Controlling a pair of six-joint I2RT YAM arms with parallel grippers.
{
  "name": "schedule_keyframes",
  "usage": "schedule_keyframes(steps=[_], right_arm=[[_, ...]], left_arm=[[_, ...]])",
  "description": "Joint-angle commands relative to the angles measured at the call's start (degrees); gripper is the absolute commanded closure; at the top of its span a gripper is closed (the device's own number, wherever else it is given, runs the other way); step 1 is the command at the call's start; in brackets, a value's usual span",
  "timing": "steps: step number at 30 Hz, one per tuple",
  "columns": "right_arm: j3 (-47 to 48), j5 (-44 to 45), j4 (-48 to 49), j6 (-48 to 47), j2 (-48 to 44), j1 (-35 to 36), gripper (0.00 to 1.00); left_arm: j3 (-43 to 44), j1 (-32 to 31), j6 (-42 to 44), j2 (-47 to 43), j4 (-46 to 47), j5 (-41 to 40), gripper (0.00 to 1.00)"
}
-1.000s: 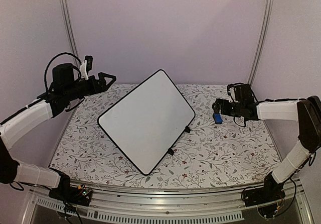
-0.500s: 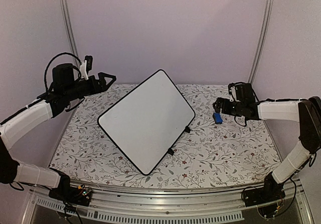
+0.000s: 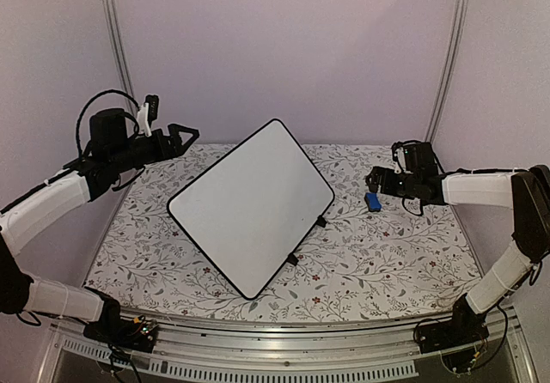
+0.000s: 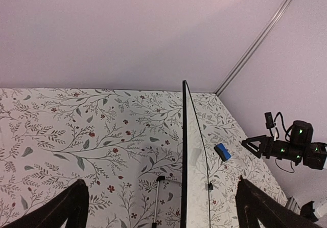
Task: Erase the whiteboard
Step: Reset both arms
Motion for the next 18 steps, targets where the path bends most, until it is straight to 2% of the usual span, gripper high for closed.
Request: schedule_keyframes(steps=[1,18], right_arm=[[-0.35,0.10,1.07,0.07,-1.78,-0.47,0.01],[-0.63,-0.11,1.18,-0.16,-2.11,-0.98,0.01]], left_arm=[[-0.65,0.52,0.02,-0.24,1.20,0.50,0.00],[-0.65,0.54,-0.10,-0.07,1.20,0.54,0.00]])
